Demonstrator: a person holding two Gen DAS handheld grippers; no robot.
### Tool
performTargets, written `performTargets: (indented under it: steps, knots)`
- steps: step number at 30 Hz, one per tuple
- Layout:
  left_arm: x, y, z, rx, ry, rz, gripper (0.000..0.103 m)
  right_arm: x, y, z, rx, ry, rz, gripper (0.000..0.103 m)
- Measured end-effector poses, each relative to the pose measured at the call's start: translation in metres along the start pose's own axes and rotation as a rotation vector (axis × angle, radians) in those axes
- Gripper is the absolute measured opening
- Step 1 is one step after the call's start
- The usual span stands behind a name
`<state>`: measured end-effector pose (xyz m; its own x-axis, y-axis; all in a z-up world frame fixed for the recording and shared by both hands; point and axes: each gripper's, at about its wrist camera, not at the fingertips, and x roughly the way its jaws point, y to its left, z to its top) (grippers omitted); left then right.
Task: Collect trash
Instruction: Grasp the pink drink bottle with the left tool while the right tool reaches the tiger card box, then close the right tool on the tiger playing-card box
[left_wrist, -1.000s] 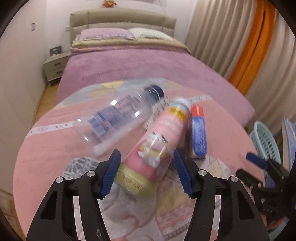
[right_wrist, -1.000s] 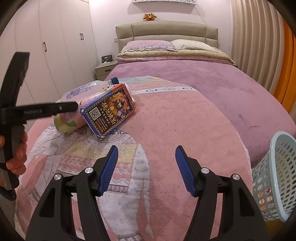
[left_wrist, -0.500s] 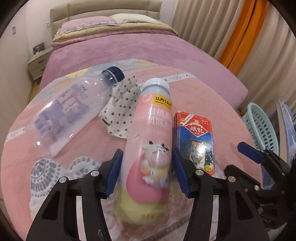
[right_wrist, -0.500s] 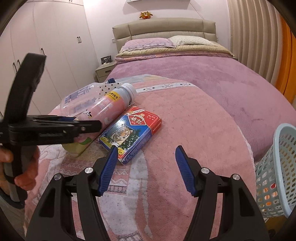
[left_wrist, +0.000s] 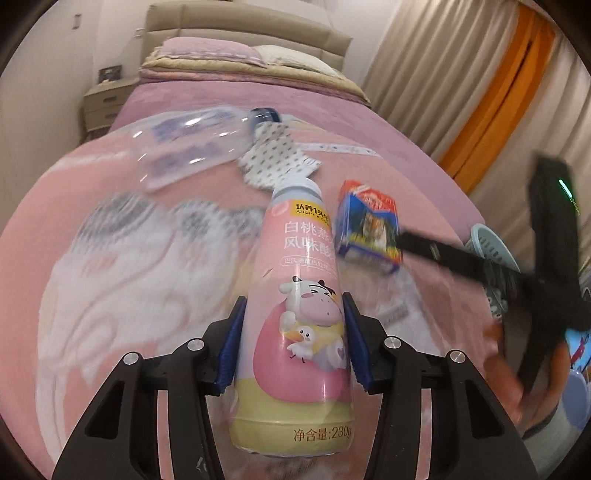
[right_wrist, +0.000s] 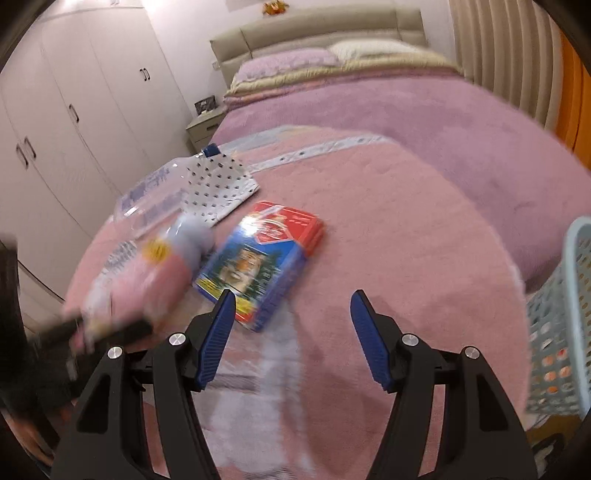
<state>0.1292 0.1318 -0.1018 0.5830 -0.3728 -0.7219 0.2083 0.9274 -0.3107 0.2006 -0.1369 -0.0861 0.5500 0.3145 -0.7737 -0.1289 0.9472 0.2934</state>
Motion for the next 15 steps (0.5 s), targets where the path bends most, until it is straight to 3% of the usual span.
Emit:
performTargets:
  steps: [2, 5, 10, 15]
  knots:
    - [-0.005, 0.000, -0.008, -0.013, -0.010, 0.005, 0.047, 0.009, 0.005, 0.007, 0.038, 0.033, 0.023, 0.071]
    - [-0.013, 0.003, -0.020, -0.015, -0.022, 0.021, 0.047, 0.025, 0.015, 0.016, 0.077, 0.040, -0.040, 0.072]
    - [-0.017, 0.002, -0.029, -0.013, -0.032, 0.030, 0.048, 0.034, 0.040, 0.015, 0.068, 0.018, -0.123, 0.084]
    - [-0.016, -0.006, -0.033, 0.002, -0.027, 0.068, 0.047, 0.039, 0.057, 0.007, 0.000, -0.005, -0.239, 0.082]
